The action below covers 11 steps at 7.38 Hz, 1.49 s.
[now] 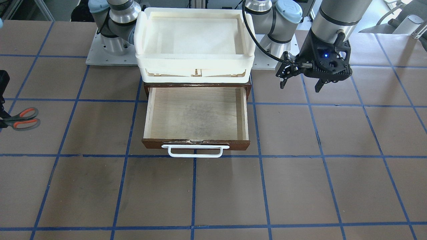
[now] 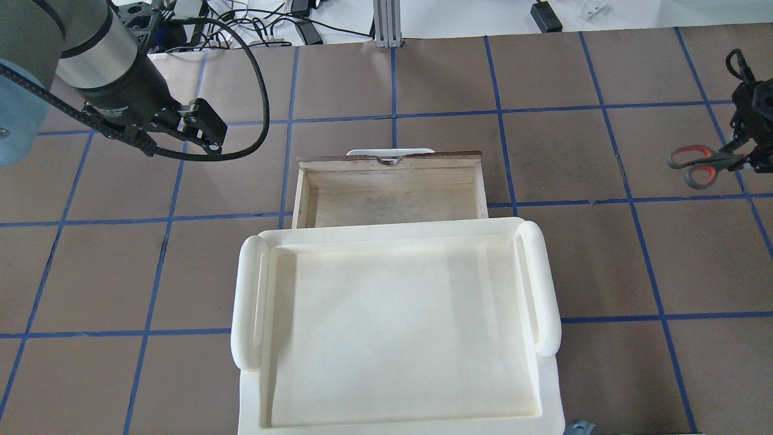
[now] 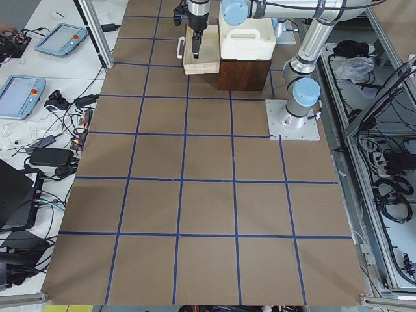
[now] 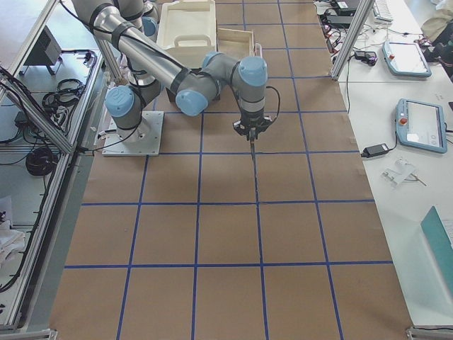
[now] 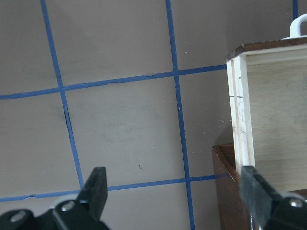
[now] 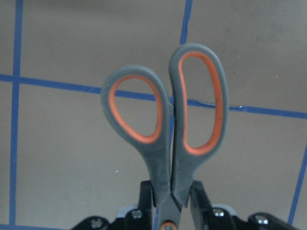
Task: Put scissors in drawer and close it
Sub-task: 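Lift the scissors with the right gripper and carry them over the drawer, then lower the scissors into the drawer and open the right gripper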
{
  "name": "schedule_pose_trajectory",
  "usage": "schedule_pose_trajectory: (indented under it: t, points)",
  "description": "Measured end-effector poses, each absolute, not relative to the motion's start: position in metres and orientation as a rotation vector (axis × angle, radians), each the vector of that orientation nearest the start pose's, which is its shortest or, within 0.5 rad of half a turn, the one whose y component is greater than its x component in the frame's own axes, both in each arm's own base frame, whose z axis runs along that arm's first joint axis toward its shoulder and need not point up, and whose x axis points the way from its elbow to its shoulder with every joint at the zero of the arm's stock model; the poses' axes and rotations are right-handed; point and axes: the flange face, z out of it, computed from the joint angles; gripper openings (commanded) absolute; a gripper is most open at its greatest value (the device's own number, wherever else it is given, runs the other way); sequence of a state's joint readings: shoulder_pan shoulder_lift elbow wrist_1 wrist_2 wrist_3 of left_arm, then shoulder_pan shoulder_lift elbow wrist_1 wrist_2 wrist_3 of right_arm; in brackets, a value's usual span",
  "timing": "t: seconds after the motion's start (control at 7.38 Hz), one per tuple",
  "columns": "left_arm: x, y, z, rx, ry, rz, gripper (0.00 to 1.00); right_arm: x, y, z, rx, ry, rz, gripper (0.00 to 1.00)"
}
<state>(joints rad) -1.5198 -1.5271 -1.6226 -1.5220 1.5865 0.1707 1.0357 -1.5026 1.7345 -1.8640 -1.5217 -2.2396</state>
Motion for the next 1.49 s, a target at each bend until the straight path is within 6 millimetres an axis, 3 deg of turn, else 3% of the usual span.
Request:
schedule_pose_trajectory:
  t: [0.27, 0.41, 0.68, 0.95, 1.22, 1.36, 1.49]
  points:
    - [-0.107, -0.483, 0.489, 0.187, 3.114, -0.063, 1.0, -0.044, -0.509, 0.466, -2.371, 2.119, -0.103, 0.0]
    - [-0.107, -0.483, 0.489, 0.187, 3.114, -0.063, 1.0, 0.008, -0.501, 0.478, -2.354, 2.129, -0.098, 0.0]
    - [-0.107, -0.482, 0.491, 0.185, 3.113, -0.063, 1.0, 0.112, -0.487, 0.48, -2.321, 2.155, -0.081, 0.0]
    - [-0.107, -0.483, 0.488, 0.184, 3.115, -0.053, 1.0, 0.207, -0.481, 0.459, -2.333, 2.136, -0.095, 0.0]
    - [-0.106, -0.488, 0.483, 0.184, 3.121, -0.046, 1.0, 0.302, -0.481, 0.419, -2.342, 2.131, -0.125, 0.0]
    - [-0.107, -0.489, 0.482, 0.185, 3.127, -0.047, 1.0, 0.343, -0.479, 0.396, -2.346, 2.133, -0.102, 0.0]
    - [-0.108, -0.491, 0.48, 0.187, 3.133, -0.043, 1.0, 0.369, -0.477, 0.376, -2.359, 2.13, -0.069, 0.0]
